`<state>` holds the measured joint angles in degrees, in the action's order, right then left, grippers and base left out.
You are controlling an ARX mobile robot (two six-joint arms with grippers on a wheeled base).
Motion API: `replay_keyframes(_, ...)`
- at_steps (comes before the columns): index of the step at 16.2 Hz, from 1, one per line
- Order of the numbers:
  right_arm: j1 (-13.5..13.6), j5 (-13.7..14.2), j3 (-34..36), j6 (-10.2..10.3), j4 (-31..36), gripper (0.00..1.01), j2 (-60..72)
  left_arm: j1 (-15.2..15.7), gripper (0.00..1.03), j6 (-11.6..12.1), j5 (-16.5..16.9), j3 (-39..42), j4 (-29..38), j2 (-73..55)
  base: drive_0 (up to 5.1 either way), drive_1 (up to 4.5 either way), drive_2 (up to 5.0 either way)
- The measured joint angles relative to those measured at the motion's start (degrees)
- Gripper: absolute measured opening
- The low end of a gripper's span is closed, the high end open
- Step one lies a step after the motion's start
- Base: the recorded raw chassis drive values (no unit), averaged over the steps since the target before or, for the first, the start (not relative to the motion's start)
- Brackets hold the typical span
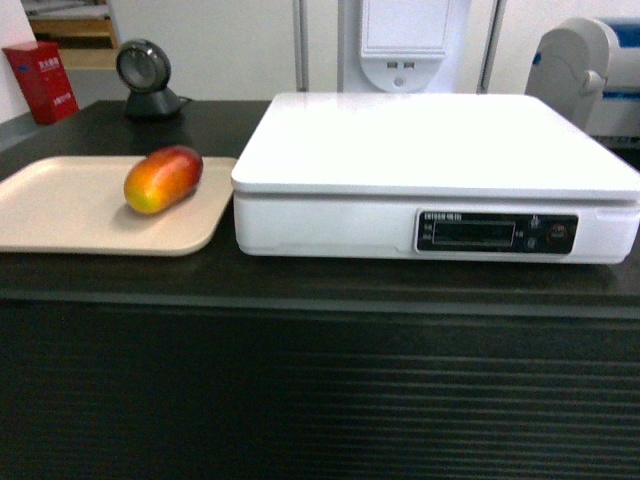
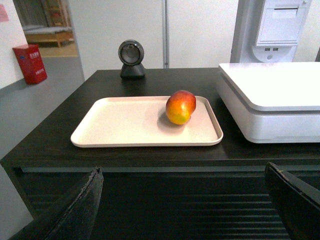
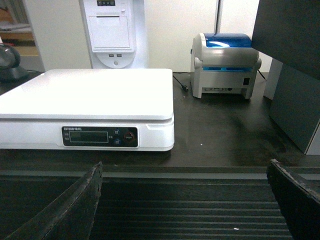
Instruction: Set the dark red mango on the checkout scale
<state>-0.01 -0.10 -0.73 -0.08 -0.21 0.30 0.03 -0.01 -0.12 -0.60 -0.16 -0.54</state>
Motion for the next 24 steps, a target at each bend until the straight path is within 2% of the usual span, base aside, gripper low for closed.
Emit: replay_keyframes(24, 0.0, 0.1, 0.0, 0.0, 0.0, 0.98, 0.0, 0.0, 0.98, 0.0, 0.1, 0.0, 0.0, 0.0, 0.0, 0.0, 0.0)
